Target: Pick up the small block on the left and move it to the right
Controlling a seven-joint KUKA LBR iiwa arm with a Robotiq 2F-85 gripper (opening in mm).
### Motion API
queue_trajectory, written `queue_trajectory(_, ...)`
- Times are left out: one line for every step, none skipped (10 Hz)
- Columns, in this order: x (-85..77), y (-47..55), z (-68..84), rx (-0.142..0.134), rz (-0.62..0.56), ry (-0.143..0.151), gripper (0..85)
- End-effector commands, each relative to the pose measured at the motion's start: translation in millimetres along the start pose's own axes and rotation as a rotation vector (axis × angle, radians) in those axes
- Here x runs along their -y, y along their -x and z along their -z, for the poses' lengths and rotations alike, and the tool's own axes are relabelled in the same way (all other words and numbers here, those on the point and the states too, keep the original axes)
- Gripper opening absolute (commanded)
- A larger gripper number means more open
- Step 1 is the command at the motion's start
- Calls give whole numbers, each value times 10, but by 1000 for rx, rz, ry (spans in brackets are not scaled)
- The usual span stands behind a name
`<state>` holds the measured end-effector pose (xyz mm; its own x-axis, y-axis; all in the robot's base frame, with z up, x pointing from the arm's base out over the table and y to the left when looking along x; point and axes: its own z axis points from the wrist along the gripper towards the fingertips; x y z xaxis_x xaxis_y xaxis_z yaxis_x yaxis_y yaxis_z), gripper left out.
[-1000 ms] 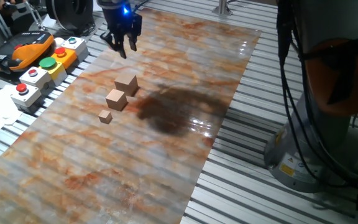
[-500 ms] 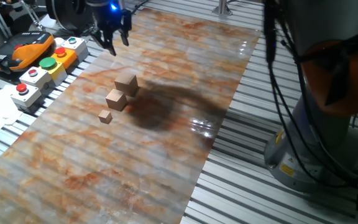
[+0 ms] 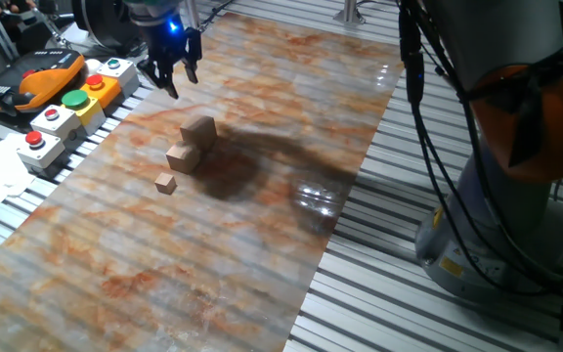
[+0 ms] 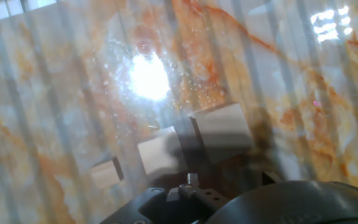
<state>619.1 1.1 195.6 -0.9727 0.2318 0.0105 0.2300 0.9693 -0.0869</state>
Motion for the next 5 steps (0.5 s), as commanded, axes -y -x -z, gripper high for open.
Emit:
queue_trajectory(-11, 5, -4, -4, 0, -3, 510)
queue_trajectory(-13, 8, -34, -11, 5, -3, 510)
queue_trajectory(-18, 13, -124, -2, 5, -5, 510)
queue_trajectory(-15, 14, -157, 5, 6, -2, 510)
queue_trajectory(-10, 16, -191, 8, 21, -14, 510)
